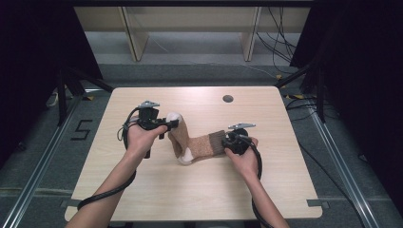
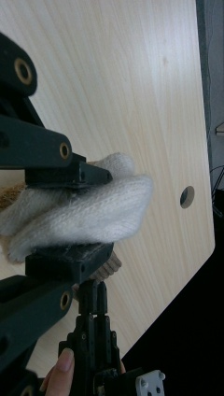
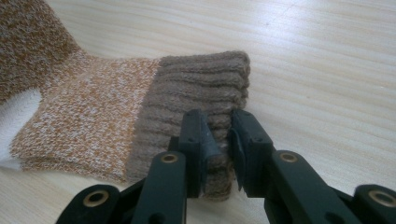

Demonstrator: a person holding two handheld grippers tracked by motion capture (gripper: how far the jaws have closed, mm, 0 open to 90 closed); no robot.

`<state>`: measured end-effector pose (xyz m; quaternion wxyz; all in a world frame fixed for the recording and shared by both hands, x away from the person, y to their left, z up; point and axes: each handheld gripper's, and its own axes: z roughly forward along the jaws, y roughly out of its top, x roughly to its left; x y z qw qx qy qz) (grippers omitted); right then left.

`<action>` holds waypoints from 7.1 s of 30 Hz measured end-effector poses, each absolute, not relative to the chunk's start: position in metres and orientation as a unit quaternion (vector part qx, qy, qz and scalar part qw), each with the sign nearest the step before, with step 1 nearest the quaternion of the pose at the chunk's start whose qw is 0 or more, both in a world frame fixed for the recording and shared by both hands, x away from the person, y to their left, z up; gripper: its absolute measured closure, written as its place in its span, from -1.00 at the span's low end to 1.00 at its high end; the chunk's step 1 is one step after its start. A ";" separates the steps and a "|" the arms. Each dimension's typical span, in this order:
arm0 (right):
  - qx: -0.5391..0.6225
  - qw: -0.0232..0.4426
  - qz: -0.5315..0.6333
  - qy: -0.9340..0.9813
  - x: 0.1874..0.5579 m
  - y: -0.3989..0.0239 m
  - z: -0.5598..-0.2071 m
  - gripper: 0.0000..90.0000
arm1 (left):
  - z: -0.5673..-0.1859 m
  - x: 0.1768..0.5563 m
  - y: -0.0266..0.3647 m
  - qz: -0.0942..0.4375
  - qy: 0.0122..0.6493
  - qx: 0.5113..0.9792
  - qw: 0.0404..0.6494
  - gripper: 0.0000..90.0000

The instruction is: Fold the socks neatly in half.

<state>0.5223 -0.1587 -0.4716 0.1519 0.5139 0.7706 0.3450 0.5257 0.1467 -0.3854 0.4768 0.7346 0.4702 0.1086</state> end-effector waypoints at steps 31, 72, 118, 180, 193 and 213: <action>0.514 0.151 0.344 0.771 0.522 -0.158 -0.472 0.65 | -0.383 0.526 0.129 0.103 0.452 0.745 0.480 0.46; 0.521 0.146 0.344 0.767 0.520 -0.159 -0.472 0.65 | -0.387 0.526 0.096 0.102 0.437 0.752 0.483 0.46; 0.526 0.150 0.379 0.746 0.517 -0.168 -0.458 0.46 | -0.395 0.530 0.072 0.095 0.427 0.764 0.475 0.46; 0.539 0.133 0.390 0.734 0.506 -0.190 -0.450 0.65 | -0.452 0.548 0.010 0.095 0.394 0.802 0.439 0.10; 0.535 0.155 0.406 0.724 0.510 -0.192 -0.433 0.55 | -0.417 0.538 0.025 0.110 0.363 0.786 0.488 -0.36; 0.544 0.123 0.358 0.749 0.524 -0.186 -0.457 0.71 | -0.456 0.535 0.029 0.064 0.323 0.861 0.388 0.50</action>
